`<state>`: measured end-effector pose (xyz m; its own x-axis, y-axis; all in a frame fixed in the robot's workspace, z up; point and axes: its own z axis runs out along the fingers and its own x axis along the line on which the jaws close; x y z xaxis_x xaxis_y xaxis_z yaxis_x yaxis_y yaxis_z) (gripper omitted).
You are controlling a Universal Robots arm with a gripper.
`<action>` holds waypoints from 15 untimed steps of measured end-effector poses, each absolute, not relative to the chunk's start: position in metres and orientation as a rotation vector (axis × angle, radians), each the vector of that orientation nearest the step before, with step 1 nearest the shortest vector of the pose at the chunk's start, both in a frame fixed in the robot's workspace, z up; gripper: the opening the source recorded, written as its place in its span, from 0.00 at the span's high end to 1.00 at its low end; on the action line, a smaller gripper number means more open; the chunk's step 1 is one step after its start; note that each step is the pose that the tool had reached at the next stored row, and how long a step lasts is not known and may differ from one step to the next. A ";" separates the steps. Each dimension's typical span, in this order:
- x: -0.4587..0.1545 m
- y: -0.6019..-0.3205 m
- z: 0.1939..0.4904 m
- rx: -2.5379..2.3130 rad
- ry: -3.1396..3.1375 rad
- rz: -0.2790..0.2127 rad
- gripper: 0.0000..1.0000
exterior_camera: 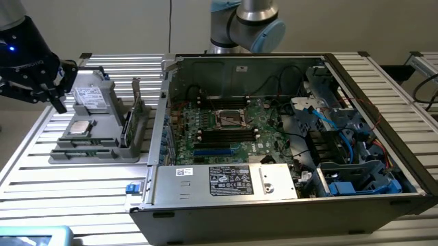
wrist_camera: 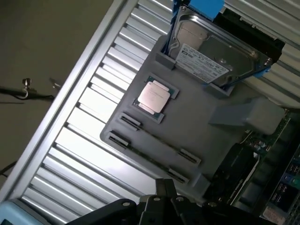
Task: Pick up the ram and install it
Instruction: 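Pick up the ram and move it above insertion slot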
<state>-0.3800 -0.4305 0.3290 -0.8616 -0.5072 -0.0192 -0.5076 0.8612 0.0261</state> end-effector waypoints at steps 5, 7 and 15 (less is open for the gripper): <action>-0.380 -0.430 0.329 -0.957 2.985 0.028 0.89; -0.380 -0.430 0.329 -1.010 2.970 0.018 0.89; -0.380 -0.430 0.329 -1.224 2.892 0.005 0.89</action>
